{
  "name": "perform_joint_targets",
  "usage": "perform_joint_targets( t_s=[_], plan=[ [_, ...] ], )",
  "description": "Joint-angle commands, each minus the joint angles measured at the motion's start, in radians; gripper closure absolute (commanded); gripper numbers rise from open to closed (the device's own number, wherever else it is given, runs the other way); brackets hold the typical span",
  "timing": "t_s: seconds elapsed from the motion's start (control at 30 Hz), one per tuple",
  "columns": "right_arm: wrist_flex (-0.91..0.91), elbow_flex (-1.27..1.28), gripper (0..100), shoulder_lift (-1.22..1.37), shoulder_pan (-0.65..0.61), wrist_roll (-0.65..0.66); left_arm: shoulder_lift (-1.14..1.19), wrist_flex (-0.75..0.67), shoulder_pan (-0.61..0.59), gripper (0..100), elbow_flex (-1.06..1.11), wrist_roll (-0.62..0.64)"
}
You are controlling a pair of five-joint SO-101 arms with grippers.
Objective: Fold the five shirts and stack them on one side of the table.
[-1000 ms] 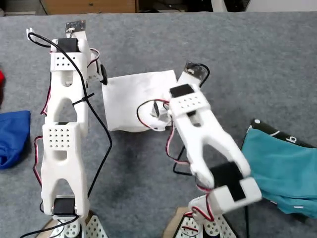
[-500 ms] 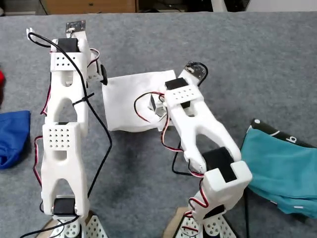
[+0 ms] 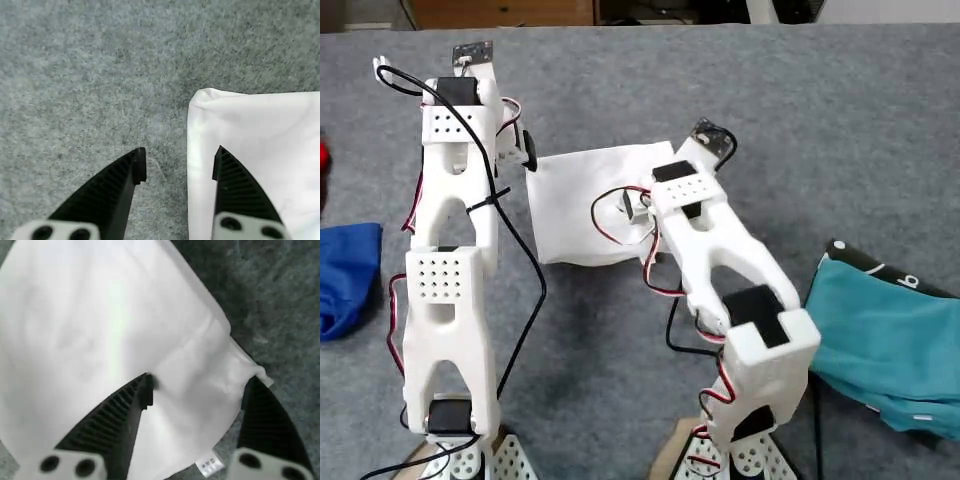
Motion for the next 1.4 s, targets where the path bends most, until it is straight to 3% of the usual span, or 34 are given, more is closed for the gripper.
perform_joint_targets(
  t_s=[0.0,0.3,0.43,0.53,0.83,1.17,1.37],
  plan=[
    [-0.021,-0.031,71.9,0.045,0.035,-0.009,-0.005,0.006,-0.011,77,-0.051,0.003],
    [0.031,-0.03,72.1,0.05,0.03,-0.003,-0.005,0.005,0.0,77,-0.051,0.015],
    [0.075,-0.033,72.1,0.051,0.035,-0.006,-0.005,0.006,0.003,77,-0.051,0.161],
    [0.077,-0.033,72.4,0.051,0.033,-0.003,-0.005,0.003,0.015,77,-0.051,0.196],
    [0.078,-0.031,98.0,0.051,0.035,-0.002,0.015,-0.103,0.068,77,-0.04,0.236],
    [0.078,-0.03,97.4,0.051,0.033,-0.002,0.171,-0.137,0.075,77,-0.051,0.241],
    [0.078,-0.028,97.6,0.051,0.03,0.028,0.18,-0.138,0.075,77,-0.052,0.31]
  ],
)
